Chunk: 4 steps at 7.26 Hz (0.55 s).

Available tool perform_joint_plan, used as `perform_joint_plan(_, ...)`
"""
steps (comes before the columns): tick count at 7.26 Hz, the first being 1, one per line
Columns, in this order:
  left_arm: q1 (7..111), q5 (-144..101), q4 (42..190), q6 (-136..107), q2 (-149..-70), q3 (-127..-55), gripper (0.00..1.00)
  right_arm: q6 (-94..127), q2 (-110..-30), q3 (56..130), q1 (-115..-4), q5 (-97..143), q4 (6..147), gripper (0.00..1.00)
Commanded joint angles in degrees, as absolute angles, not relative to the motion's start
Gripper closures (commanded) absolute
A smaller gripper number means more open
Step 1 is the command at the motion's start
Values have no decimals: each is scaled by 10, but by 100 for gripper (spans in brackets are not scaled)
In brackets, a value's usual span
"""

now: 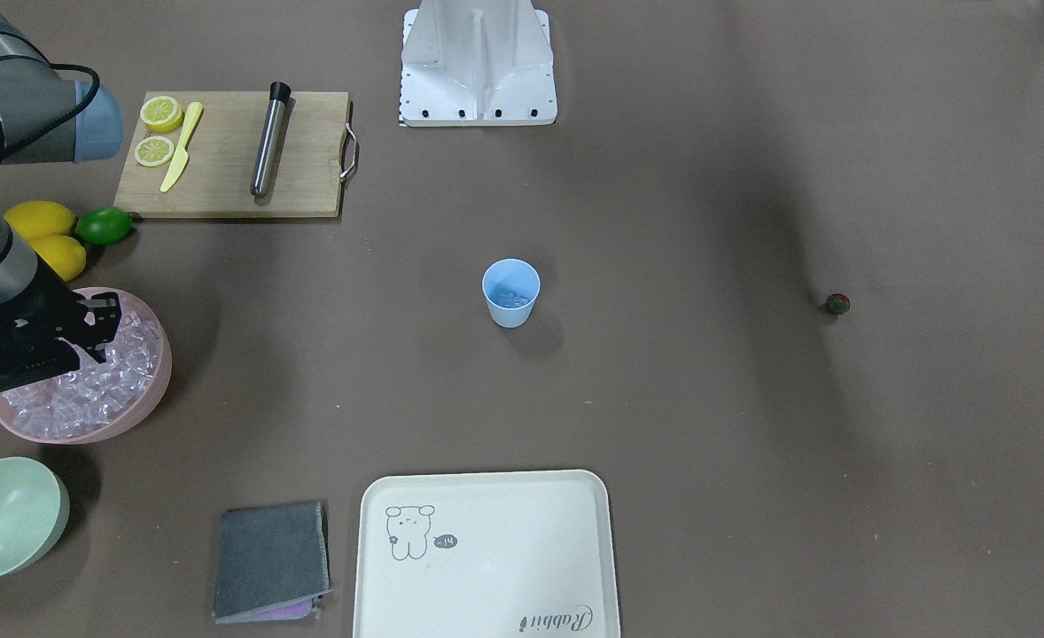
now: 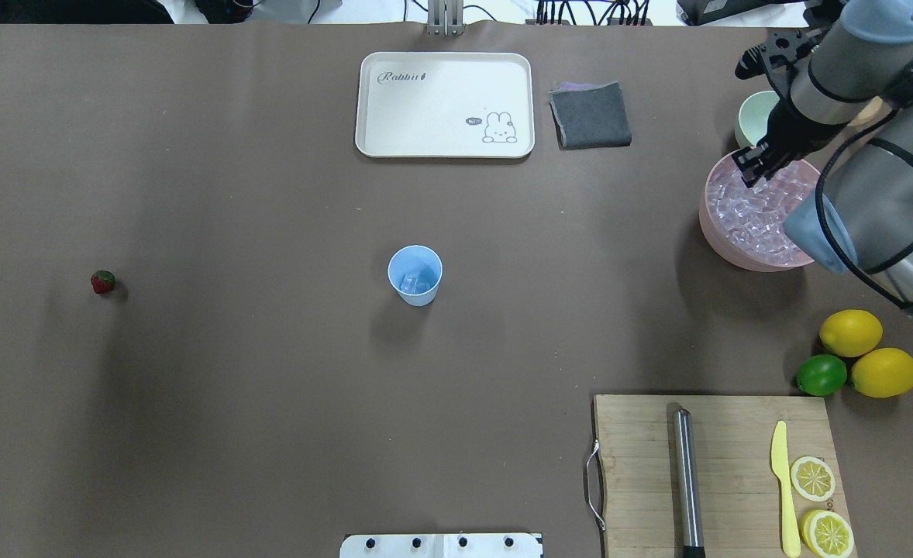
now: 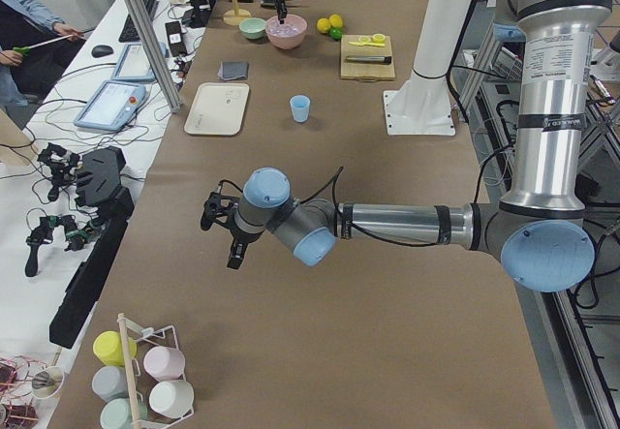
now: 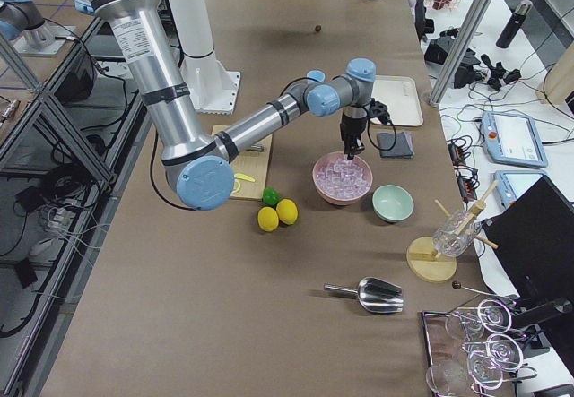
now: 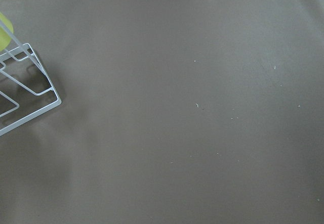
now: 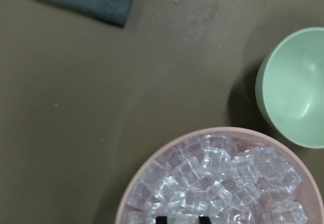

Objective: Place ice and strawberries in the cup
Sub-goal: 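Lift the ice cube and carry it with the right gripper over the blue cup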

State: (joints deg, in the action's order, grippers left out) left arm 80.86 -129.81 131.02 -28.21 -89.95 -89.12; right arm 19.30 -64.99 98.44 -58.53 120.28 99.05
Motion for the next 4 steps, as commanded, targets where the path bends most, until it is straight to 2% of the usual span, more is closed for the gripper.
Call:
perform_joint_plan(1,809,-1298,1310,-282,-899,-890,3,250,-565,988,-583,1229,1060,92)
perform_joint_plan(4,797,-1298,1310,-283,-901,-889,3,433,-476,998,-509,1231,1060,93)
